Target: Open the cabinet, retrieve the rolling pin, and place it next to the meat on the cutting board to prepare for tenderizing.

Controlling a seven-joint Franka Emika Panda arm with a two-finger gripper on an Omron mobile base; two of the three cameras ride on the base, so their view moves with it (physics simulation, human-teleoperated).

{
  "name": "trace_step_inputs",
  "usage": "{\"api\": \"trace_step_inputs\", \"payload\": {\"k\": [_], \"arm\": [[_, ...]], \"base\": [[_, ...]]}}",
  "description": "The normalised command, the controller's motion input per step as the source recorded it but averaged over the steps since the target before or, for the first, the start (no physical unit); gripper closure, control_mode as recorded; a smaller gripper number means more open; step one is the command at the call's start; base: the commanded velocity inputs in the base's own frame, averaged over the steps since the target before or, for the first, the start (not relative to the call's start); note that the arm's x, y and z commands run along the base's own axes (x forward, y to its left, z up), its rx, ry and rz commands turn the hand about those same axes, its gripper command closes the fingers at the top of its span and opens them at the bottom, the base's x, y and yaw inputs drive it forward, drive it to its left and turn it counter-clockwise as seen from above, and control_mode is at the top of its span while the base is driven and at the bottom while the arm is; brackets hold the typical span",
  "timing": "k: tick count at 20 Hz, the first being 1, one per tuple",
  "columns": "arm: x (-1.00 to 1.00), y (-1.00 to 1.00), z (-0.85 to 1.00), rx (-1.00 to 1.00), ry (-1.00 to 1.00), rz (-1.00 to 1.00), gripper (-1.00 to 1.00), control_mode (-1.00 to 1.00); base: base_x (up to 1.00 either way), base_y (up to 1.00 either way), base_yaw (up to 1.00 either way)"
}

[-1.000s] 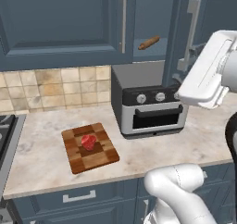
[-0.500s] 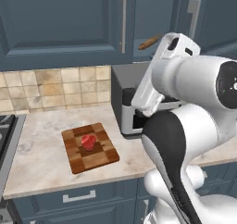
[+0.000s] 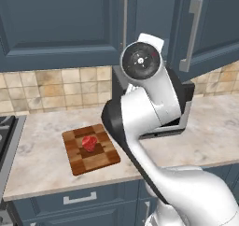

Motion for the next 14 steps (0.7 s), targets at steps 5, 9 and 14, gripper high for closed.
{"api": "trace_step_inputs", "payload": {"k": [5, 9, 14], "arm": [[0.61, -0.26, -0.15, -0.17, 0.20, -0.24, -1.00, -1.00], [0.53, -0.18, -0.12, -0.15, 0.15, -0.19, -1.00, -1.00], [0.28, -0.24, -0.02, -0.13, 0.07, -0.14, -1.00, -1.00]], "base": [[0.00, 0.00, 0.00], [0.00, 0.00, 0.00], [0.00, 0.00, 0.00]]}}
